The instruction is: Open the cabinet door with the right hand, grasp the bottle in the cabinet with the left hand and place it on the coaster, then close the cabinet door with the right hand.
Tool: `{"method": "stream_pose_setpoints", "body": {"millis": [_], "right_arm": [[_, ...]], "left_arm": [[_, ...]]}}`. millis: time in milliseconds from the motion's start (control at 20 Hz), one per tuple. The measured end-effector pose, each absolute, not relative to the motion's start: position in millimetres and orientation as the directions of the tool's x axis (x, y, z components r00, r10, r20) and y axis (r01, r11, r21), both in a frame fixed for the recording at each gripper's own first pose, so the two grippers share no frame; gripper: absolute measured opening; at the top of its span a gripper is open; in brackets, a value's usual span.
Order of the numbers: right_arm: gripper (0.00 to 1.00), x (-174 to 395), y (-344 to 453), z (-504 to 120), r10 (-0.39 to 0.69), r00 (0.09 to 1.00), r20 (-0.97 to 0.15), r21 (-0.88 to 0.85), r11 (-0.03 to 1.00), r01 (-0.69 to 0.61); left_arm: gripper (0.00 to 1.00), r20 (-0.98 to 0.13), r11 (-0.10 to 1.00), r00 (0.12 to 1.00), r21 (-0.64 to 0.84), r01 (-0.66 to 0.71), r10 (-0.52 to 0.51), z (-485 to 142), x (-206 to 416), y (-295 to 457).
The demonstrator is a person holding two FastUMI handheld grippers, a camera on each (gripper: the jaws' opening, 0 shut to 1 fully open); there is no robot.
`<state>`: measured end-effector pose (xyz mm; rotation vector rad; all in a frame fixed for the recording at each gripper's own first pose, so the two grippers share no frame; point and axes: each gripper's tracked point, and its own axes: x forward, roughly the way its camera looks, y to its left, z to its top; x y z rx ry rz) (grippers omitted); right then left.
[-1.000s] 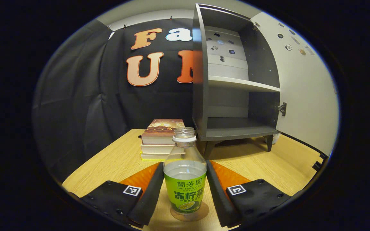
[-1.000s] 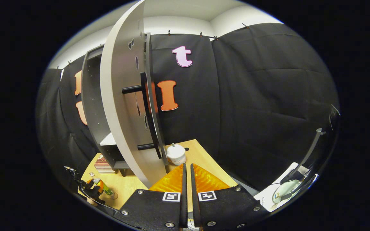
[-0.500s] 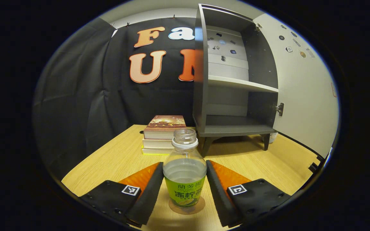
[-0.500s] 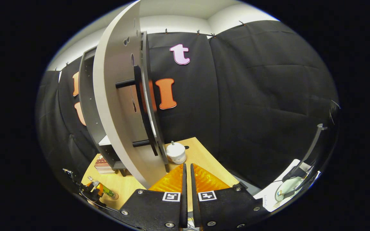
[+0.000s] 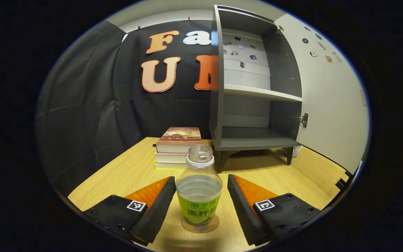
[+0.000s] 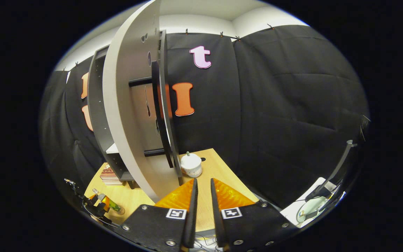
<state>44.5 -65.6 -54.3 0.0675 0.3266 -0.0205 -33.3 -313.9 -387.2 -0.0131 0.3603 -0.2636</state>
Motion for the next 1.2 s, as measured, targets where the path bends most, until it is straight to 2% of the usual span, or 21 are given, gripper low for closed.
{"method": "stream_pose_setpoints", "body": {"millis": [50, 100, 250, 350, 450, 500, 550, 850, 900, 950, 1200], "right_arm": [[0.34, 44.1, -66.0, -54.5, -0.011, 0.947, -0.321, 0.059, 0.998, 0.031], [0.39, 44.3, -66.6, -53.9, -0.011, 0.948, -0.319, 0.056, 0.998, 0.030], [0.78, 45.2, -67.7, -55.3, -0.018, 0.947, -0.321, 0.045, 0.998, 0.034], [0.96, 44.3, -67.5, -56.9, -0.017, 0.944, -0.328, 0.041, 0.999, 0.032], [0.93, 44.4, -68.7, -57.2, -0.022, 0.943, -0.332, 0.033, 0.999, 0.035], [0.99, 44.5, -69.6, -58.0, -0.024, 0.942, -0.334, 0.028, 0.999, 0.036], [0.93, 44.5, -70.1, -58.6, -0.024, 0.942, -0.336, 0.025, 0.999, 0.034], [0.91, 46.5, -70.6, -56.9, -0.017, 0.948, -0.319, -0.025, 1.000, 0.009], [0.99, 48.9, -72.2, -55.7, -0.017, 0.950, -0.310, -0.041, 0.999, 0.004], [0.90, 50.5, -74.0, -54.9, -0.016, 0.952, -0.305, -0.051, 0.999, 0.001], [0.90, 51.5, -62.0, -57.9, 0.026, 0.952, -0.304, -0.020, 0.999, -0.034]], "left_arm": [[0.97, -0.344, 0.965, 0.902, -0.054, 0.257, -0.260, -384.8, -34.3, -313.9], [0.97, -0.341, 0.964, 0.903, -0.050, 0.261, -0.262, -382.4, -35.8, -314.7], [0.97, -0.333, 0.962, 0.904, -0.051, 0.267, -0.268, -374.5, -40.7, -312.2], [0.97, -0.333, 0.962, 0.904, -0.049, 0.267, -0.268, -370.2, -41.6, -310.5], [0.97, -0.339, 0.962, 0.901, -0.049, 0.269, -0.270, -368.5, -44.5, -307.5], [0.97, -0.340, 0.961, 0.901, -0.050, 0.270, -0.271, -366.5, -47.4, -305.9], [0.97, -0.341, 0.961, 0.899, -0.052, 0.272, -0.273, -364.2, -49.9, -304.9], [0.97, -0.346, 0.952, 0.888, -0.069, 0.297, -0.302, -340.9, -72.2, -304.5], [0.97, -0.345, 0.950, 0.886, -0.069, 0.304, -0.308, -335.1, -75.4, -302.9], [0.97, -0.342, 0.949, 0.887, -0.068, 0.307, -0.311, -327.1, -78.6, -300.5], [0.97, -0.346, 0.955, 0.890, -0.104, 0.278, -0.297, -278.5, -85.9, -278.9]]}}
